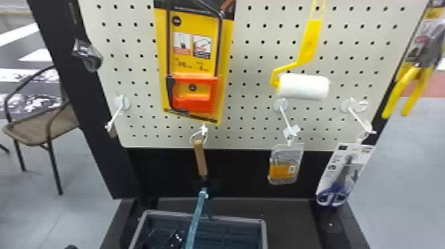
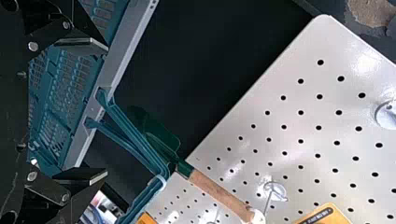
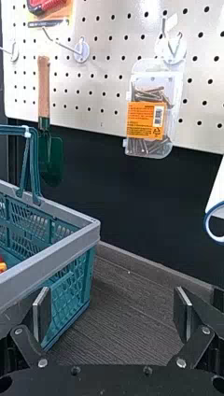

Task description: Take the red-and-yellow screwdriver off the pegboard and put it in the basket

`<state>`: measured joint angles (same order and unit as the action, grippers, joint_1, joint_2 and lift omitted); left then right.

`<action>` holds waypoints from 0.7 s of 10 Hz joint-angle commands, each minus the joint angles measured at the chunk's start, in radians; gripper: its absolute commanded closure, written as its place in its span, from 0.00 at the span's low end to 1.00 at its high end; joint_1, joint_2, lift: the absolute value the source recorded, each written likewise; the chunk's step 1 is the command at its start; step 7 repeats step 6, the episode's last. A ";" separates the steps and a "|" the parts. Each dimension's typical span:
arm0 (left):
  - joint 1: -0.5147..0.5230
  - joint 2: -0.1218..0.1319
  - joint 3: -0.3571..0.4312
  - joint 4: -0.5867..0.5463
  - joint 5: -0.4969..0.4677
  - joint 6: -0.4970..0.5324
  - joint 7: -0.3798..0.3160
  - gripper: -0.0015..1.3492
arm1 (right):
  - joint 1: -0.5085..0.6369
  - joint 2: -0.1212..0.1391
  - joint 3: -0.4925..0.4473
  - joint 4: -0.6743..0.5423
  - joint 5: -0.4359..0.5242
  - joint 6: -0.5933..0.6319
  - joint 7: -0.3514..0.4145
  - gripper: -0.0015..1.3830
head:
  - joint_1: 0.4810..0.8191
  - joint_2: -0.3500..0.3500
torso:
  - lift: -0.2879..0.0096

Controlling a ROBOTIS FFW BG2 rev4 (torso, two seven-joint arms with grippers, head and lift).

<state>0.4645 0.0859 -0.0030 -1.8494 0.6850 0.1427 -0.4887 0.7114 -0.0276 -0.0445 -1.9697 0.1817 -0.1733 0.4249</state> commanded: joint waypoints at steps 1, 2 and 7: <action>-0.002 -0.002 0.001 0.000 0.001 0.001 -0.001 0.26 | 0.000 0.000 0.000 0.000 0.001 0.000 0.000 0.20 | 0.20 0.50 | 0.63; 0.000 -0.003 0.003 0.000 0.001 0.001 -0.001 0.26 | 0.000 0.000 0.000 0.000 0.002 -0.002 0.000 0.20 | 0.20 0.50 | 0.63; -0.002 -0.005 0.006 0.000 -0.001 -0.003 -0.001 0.26 | -0.002 0.000 0.000 0.000 0.005 0.000 0.000 0.20 | 0.20 0.50 | 0.63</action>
